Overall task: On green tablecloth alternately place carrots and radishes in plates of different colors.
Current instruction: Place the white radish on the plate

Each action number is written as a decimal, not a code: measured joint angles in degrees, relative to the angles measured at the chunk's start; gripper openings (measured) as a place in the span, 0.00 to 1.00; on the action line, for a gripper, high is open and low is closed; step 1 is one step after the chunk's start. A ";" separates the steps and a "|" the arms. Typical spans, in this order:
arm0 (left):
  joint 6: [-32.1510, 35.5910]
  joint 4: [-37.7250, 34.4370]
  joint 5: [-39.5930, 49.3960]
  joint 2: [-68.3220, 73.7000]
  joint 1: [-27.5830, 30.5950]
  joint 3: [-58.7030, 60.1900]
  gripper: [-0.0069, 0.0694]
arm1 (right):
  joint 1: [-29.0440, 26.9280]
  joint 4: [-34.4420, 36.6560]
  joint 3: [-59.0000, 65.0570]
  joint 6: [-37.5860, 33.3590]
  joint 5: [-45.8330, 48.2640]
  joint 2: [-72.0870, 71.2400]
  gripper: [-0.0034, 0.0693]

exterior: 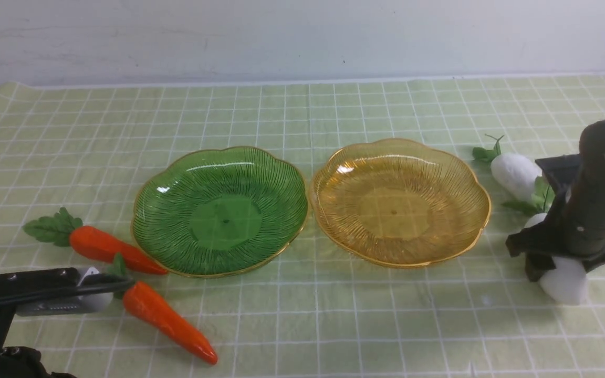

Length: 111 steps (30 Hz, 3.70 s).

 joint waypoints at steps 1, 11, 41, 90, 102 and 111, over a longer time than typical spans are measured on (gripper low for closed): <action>0.22 0.00 0.00 0.00 0.00 0.00 0.15 | 0.00 0.42 -0.81 -0.14 1.74 -0.79 0.67; 0.32 0.00 -2.48 0.00 0.00 0.00 0.15 | 0.39 25.93 -11.02 -13.06 -0.19 -6.79 0.67; -0.26 -0.94 -3.41 0.00 0.00 0.00 0.16 | 1.46 20.69 -19.90 -20.77 -2.46 5.13 1.00; -0.30 -1.49 -3.02 0.05 0.00 0.00 0.16 | 3.85 19.68 -36.25 -7.19 14.09 11.34 0.68; -0.30 2.23 -3.23 0.05 0.00 0.00 0.16 | 17.17 7.70 -36.06 -5.86 15.90 21.95 0.83; -2.01 5.36 -3.40 0.05 0.00 0.00 0.16 | 17.81 5.90 -36.06 -3.55 16.03 20.49 1.00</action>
